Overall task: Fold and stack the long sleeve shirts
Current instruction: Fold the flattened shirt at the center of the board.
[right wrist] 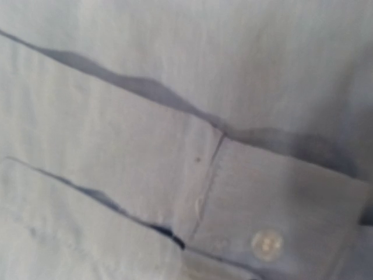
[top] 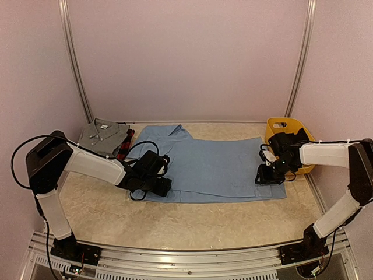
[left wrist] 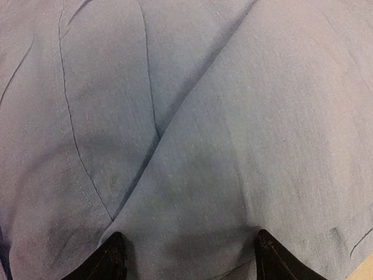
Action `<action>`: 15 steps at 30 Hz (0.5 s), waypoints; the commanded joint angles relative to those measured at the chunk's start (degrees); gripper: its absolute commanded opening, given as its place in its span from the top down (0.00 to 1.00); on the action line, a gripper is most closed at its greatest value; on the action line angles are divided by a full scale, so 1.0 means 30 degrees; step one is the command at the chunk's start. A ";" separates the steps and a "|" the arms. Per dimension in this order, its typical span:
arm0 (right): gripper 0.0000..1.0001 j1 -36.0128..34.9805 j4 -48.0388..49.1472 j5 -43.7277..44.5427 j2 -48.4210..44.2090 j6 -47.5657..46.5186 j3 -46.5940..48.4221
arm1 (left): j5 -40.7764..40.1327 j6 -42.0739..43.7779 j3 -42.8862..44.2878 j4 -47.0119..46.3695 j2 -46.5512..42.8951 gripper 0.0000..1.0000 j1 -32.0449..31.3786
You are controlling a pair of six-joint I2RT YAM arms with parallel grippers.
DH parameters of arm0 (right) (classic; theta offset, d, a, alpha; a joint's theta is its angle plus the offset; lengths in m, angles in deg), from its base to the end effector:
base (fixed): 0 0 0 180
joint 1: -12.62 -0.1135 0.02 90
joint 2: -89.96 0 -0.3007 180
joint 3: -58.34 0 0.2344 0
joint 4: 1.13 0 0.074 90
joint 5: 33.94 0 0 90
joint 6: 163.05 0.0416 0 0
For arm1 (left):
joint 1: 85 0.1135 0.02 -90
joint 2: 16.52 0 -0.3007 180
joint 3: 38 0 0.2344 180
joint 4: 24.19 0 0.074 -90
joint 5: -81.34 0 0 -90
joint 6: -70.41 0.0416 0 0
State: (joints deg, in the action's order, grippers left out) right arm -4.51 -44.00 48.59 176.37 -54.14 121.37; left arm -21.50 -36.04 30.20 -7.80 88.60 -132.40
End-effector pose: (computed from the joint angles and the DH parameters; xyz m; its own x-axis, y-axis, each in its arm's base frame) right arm 0.2495 0.0826 0.2151 -0.9384 0.0470 -0.3424 -0.0401 0.9692 0.2431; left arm 0.2466 -0.2545 0.1711 -0.6983 0.3515 -0.6235 0.4484 0.8938 0.0017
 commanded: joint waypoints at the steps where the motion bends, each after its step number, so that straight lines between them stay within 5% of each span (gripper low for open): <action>1: 0.62 -0.0004 0.1447 -0.0570 0.0715 0.0742 -0.0771 | -0.0559 -0.0151 -0.0127 0.1153 0.0366 0.29 -0.0256; 15: 0.64 -0.0840 0.0548 -0.1719 -0.2473 0.4354 -0.4987 | 0.0956 -0.3868 -0.2315 0.5876 -0.1829 0.29 -0.2245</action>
State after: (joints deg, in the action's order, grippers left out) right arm -5.41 -38.16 43.76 171.41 -45.92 110.29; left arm -22.15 -42.29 27.42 -0.39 84.10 -136.51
